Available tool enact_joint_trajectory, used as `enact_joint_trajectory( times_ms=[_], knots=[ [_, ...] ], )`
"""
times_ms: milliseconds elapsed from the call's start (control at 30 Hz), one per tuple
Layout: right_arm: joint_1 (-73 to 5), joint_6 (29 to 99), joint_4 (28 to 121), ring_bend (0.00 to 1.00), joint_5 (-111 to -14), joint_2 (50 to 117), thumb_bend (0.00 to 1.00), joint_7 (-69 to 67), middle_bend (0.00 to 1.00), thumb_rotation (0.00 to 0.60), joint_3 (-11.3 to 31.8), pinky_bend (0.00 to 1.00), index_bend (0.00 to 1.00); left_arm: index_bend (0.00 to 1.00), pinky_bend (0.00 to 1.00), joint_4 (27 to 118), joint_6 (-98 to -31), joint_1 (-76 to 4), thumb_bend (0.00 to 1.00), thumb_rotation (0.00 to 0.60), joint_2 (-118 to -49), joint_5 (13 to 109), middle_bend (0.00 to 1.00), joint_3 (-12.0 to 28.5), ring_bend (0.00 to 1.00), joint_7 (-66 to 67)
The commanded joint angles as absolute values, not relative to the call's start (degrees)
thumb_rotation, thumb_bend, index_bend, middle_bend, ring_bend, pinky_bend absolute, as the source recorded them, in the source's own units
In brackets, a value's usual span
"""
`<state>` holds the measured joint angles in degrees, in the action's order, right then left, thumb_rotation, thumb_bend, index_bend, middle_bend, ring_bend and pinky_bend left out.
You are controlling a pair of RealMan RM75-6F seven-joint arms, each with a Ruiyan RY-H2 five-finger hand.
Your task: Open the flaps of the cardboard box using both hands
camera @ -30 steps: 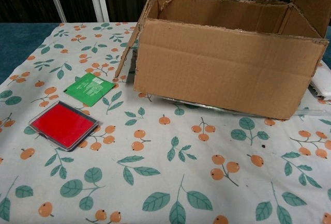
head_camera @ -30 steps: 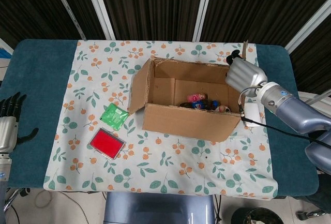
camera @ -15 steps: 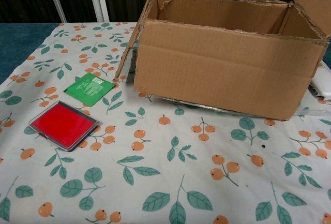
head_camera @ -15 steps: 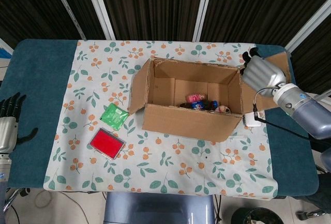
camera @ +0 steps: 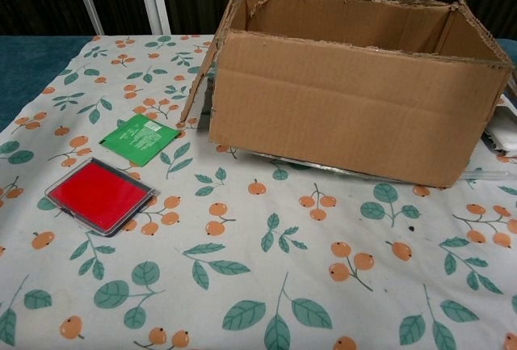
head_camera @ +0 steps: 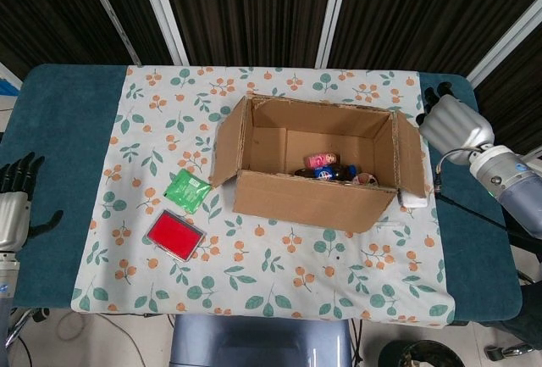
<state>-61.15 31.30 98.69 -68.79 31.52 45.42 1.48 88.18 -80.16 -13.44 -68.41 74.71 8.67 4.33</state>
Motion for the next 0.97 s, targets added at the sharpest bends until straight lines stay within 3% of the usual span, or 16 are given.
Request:
enact_joint_trajectory(
  times_ms=[33,267,400,667,967],
  knots=[
    [-53.4,45.6,101.9,0.15,-63.6,34.9,0.46,42.8,0.29,0.6,2.2,0.23,0.23,0.0,0.01,88.3,-80.4,-13.4,0.2,0.6,-68.3,75.0,0.0,8.6,0.0,4.6],
    [-39.1,69.1,109.8,0.1,-59.0,42.3,0.31,36.8,0.13,0.6,2.3,0.23,0.02,0.0,0.0,90.2,-81.7,-12.5,0.16,0.6,-67.4,76.6,0.0,7.6,0.0,5.9],
    [-31.9,77.9,113.1,0.04,-60.4,45.8,0.26,32.2,0.04,0.6,1.1,0.23,0.0,0.0,0.0,91.7,-82.5,-11.4,0.15,0.6,-65.8,77.7,0.0,6.5,0.0,6.7],
    [-21.2,88.0,112.6,0.0,-68.5,51.9,0.2,25.1,0.0,0.6,-2.8,0.23,0.0,0.0,0.0,92.5,-84.3,-8.8,0.11,0.6,-63.2,79.9,0.0,3.6,0.0,9.1],
    [-11.7,95.6,102.6,0.0,-77.8,59.9,0.2,18.2,0.0,0.6,-6.8,0.23,0.0,0.0,0.0,89.6,-86.5,-7.6,0.1,0.6,-63.8,82.6,0.0,2.9,0.0,8.5]
  ],
)
